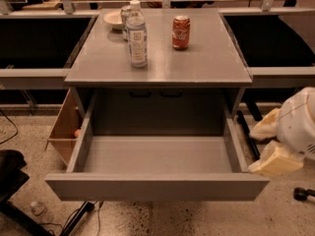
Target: Close top drawer
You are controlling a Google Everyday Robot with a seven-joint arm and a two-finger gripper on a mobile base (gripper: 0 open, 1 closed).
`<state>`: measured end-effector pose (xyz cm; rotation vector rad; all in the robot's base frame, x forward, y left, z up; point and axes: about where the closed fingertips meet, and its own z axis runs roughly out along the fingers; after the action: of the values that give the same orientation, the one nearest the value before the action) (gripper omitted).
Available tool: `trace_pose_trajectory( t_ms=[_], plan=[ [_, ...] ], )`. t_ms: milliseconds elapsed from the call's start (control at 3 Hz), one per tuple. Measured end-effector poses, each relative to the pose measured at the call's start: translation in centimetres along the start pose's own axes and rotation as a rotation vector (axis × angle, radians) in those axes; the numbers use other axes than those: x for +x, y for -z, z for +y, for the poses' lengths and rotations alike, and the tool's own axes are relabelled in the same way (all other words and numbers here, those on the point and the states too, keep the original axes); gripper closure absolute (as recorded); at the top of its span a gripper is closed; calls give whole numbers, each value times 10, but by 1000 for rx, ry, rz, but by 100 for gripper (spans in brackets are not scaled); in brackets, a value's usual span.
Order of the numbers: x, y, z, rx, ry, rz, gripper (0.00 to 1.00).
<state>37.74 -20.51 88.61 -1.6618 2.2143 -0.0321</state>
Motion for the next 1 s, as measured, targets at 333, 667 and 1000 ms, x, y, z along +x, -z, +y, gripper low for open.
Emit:
trace_pose_trajectory(
  t_ms=[333,667,1000],
  plan=[
    [26,-41,44,-22,-7,49,73],
    [48,-98,80,-39,-13,116,96],
    [62,-186,104,-58,-7,140,100]
  ],
)
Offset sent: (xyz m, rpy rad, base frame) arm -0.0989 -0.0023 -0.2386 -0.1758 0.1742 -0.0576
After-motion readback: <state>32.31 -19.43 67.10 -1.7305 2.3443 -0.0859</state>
